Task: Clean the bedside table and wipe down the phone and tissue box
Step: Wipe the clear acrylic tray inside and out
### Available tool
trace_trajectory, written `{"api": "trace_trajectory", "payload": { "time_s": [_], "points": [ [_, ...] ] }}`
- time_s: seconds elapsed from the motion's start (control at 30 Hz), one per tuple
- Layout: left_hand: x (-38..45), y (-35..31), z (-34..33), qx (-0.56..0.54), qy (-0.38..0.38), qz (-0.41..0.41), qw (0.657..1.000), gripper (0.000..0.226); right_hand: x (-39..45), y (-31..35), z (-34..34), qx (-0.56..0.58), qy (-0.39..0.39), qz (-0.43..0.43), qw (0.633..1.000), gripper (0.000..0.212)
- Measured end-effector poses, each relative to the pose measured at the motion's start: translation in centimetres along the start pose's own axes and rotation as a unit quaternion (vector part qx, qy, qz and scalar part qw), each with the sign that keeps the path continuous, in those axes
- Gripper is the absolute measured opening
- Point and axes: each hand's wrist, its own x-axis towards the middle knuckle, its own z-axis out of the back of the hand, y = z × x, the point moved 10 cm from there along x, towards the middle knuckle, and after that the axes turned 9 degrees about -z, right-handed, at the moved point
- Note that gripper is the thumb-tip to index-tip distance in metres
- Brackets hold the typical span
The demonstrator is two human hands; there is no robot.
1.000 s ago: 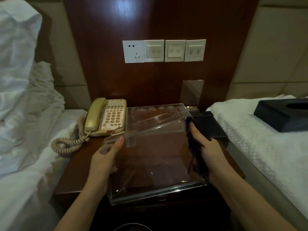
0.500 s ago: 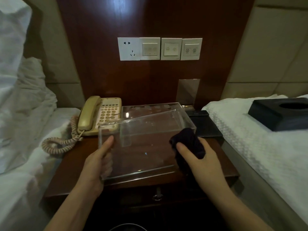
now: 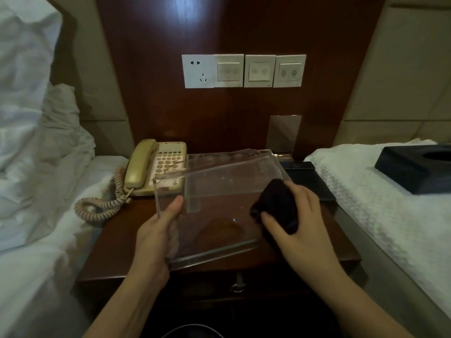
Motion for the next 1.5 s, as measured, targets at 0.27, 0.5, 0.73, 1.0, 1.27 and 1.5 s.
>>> {"api": "trace_trajectory", "payload": {
  "time_s": [0.27, 0.5, 0.73, 1.0, 1.27, 1.5],
  "points": [
    [-0.4, -0.6, 1.3, 0.041, -0.052, -0.004, 0.998, 0.045, 1.5, 2.9, 0.7, -0.150, -0.169, 0.096, 0.969, 0.046],
    [0.1, -0.1, 1.8, 0.098, -0.062, -0.011, 0.993, 0.051, -0.2, 2.2, -7.4, -0.128, 0.037, 0.116, 0.984, 0.056],
    [1.4, -0.2, 1.4, 0.126, -0.039, -0.056, 0.990, 0.065, 1.6, 2.4, -6.5, -0.140, -0.022, 0.155, 0.978, 0.049],
    [1.6, 0.2, 0.9, 0.094, -0.008, -0.098, 0.991, 0.052, -2.7, 7.5, -15.3, -0.155, 0.010, 0.232, 0.960, 0.049],
    [2.0, 0.4, 1.1, 0.115, -0.008, -0.067, 0.991, 0.066, -0.5, 4.4, -10.5, -0.140, -0.025, 0.211, 0.967, 0.040],
    [1.9, 0.5, 0.9, 0.092, 0.021, -0.074, 0.993, 0.055, -2.4, 6.7, -14.0, -0.132, -0.035, 0.187, 0.973, 0.042]
  ]
}}
